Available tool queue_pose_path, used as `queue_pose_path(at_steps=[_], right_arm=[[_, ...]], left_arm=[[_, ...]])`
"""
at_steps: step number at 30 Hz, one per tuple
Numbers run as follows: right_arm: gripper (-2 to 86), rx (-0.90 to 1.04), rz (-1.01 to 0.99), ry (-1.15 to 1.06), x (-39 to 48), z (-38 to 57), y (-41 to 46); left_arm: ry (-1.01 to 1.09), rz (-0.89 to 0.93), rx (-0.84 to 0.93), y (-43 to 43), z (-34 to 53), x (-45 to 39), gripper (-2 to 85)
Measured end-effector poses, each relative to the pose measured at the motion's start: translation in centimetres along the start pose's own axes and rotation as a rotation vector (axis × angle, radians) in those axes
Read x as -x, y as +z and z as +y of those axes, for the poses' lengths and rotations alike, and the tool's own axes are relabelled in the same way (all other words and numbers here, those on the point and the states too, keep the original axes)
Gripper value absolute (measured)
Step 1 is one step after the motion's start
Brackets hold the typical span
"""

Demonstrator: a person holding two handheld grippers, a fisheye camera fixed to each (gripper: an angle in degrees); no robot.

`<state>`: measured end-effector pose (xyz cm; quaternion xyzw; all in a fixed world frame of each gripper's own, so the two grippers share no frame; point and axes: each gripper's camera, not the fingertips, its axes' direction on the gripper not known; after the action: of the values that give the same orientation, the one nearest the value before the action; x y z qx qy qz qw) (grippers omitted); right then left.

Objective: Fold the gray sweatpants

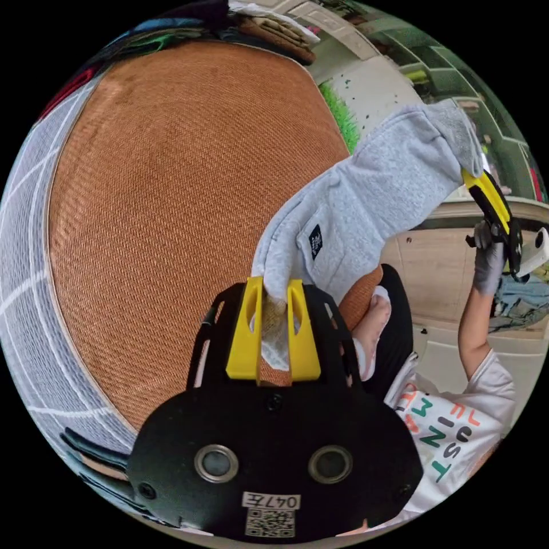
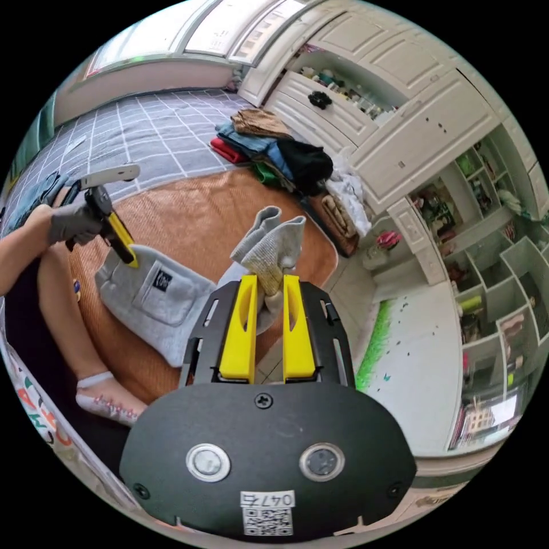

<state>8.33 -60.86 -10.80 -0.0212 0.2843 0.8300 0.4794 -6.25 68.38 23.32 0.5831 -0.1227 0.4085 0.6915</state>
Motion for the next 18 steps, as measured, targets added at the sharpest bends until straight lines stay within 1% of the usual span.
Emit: queue_pose_path(at_steps=[3, 4, 5, 7, 8, 10, 11, 13, 15, 16, 18], right_arm=[[3.0, -0.140, -0.010, -0.018, -1.3, -6.3, 0.4], [3.2, -0.194, -0.036, 0.006, -2.3, -9.0, 0.9], [3.3, -0.215, -0.050, 0.026, -3.0, -10.4, 1.3], [5.3, -0.250, -0.041, 0.170, -5.9, -15.1, 4.5], [6.5, -0.227, -0.042, 0.206, -6.6, -16.1, 5.5], [10.1, -0.112, -0.156, 0.284, -8.0, -18.4, 8.8], [10.1, -0.119, -0.197, 0.288, -7.8, -18.4, 9.0], [10.2, -0.182, -0.378, 0.191, -4.6, -17.2, 8.8], [10.2, -0.150, -0.478, 0.090, -0.9, -15.5, 9.2], [10.4, -0.117, -0.531, 0.052, 1.6, -14.2, 9.8], [10.7, -0.055, -0.599, 0.049, 4.3, -12.3, 11.2]], left_arm=[[-0.096, -0.072, -0.160, -4.2, 5.1, 0.6, 6.3], [-0.133, -0.093, -0.234, -6.0, 7.4, 0.7, 6.3], [-0.152, -0.100, -0.268, -6.8, 8.4, 0.9, 6.4], [-0.238, -0.105, -0.353, -8.5, 11.7, 2.4, 6.6], [-0.266, -0.089, -0.358, -8.4, 12.1, 3.2, 6.9], [-0.344, 0.049, -0.322, -7.3, 12.8, 6.8, 7.5], [-0.362, 0.081, -0.319, -7.0, 13.0, 7.7, 7.6], [-0.395, 0.197, -0.329, -6.4, 13.8, 10.2, 7.1], [-0.386, 0.243, -0.343, -6.4, 14.4, 10.9, 6.9], [-0.368, 0.232, -0.345, -6.5, 14.7, 10.8, 6.9], [-0.328, 0.185, -0.332, -6.7, 14.9, 10.1, 7.1]])
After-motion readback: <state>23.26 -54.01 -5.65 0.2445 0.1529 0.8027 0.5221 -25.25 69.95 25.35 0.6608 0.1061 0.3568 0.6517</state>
